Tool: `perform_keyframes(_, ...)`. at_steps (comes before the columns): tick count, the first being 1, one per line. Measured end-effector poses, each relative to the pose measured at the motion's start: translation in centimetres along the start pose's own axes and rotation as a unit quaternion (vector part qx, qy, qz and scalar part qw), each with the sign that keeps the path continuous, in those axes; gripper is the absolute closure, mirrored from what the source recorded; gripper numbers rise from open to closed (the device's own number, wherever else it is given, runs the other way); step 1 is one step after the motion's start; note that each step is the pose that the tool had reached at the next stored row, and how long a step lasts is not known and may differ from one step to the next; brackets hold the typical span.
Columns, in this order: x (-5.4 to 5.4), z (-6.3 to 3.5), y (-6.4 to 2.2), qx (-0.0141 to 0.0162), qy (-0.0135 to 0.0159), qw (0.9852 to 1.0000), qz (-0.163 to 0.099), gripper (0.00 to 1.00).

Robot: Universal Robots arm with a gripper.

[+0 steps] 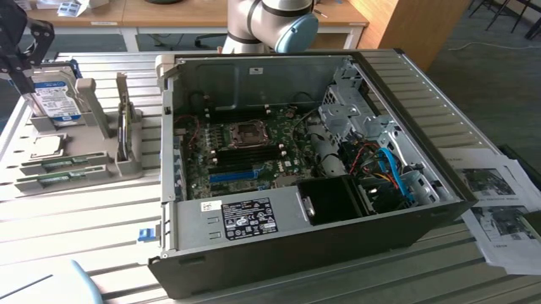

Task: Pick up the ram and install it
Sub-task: 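Pick up the ram and move it above insertion slot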

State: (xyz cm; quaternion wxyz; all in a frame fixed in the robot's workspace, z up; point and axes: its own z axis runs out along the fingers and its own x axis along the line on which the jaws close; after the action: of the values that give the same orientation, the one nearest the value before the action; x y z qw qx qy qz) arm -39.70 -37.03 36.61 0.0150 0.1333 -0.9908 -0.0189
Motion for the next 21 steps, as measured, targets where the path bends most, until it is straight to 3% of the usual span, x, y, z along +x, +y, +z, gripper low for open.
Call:
perform_keyframes(11,0.00,0.03,0.00,0.0010,0.0016,0.9992,-0.041,0.91)
perform_keyframes(21,0.00,0.04,0.00,0.0021,0.0035,0.9964,-0.084,0.91)
